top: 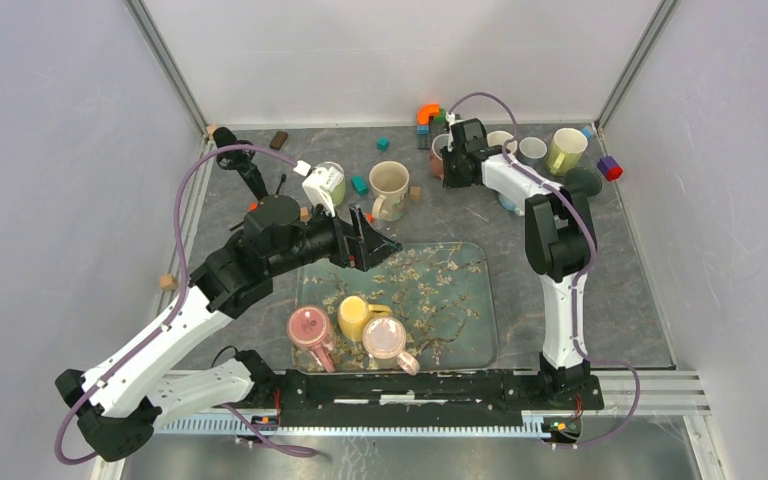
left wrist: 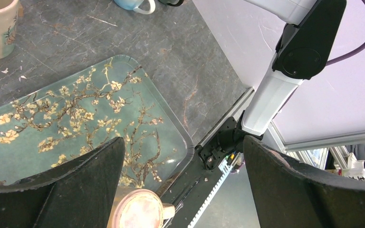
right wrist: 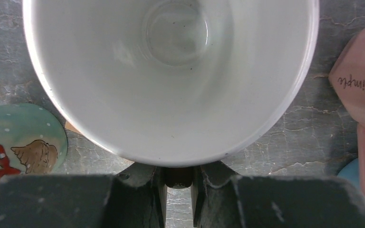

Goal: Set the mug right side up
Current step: Place the cup at the center of the board.

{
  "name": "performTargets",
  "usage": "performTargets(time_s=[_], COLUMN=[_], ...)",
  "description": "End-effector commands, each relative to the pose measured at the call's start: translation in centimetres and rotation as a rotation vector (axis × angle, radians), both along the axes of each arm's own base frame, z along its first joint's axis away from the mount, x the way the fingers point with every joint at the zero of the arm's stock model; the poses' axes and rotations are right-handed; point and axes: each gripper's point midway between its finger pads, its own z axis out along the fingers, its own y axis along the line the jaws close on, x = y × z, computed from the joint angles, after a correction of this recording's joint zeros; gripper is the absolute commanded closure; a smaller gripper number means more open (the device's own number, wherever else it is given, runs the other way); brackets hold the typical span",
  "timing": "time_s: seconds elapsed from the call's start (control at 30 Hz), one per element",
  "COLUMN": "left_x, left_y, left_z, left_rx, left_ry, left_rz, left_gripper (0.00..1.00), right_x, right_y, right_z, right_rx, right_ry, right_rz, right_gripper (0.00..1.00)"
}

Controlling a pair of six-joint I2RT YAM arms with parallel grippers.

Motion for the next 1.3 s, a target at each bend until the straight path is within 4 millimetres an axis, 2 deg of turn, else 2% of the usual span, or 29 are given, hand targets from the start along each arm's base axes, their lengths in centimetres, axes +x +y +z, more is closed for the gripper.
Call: performTargets(time_s=[0.0,0.2,0.4,0.47,0.67,0.83,0.93,1.07,1.27], left_x=[0.3,0.3,0.4,0.3,0.3,0.2,0.1,-0.3,-1.2], left_y=[0.2,0.1,0.1,0.0,0.0,-0.1,0.0,0.6,1.6], left_z=[0.2,-0.2,-0.6,-0.8,-1.2,-1.9,-3.2,-6.0,-10.2], left_rx=[-0.010,-0.003,0.006,0.009,0.019,0.038,0.081,0.142,0.196], left_ry=[0.003,0.009,0.018,0.022,0.030,0.040,0.054,0.099,0.176], left_rz=[0.023,0.023,0.022,0.018,0.017,0.000,-0.008,-0.005,0.012], left_gripper=[0.00,0.00,0.00,0.00,0.00,0.00,0.00,0.00,0.00], right_x=[2.3,2.0,2.0,2.0,1.9,0.8,-0.4,-3.0,-8.7], right_y=[0.9,1.3,1.3,1.4,1.4,1.0,0.8,0.0,-0.9], right_z=[3.1,2.1,2.1,2.4,3.4,5.3,7.0,8.3,9.2], right_rx=[0.040,0.056,0.059,0.061,0.067,0.085,0.105,0.131,0.162], right_ry=[-0.091,-0.061,-0.060,-0.067,-0.083,-0.117,-0.149,-0.178,-0.202], right_rz=[0.011,0.027,0.027,0.029,0.030,0.018,0.015,0.005,0.026], right_gripper=[0.93,0.83,0.66,0.59,0.47,0.37,0.30,0.18,0.05])
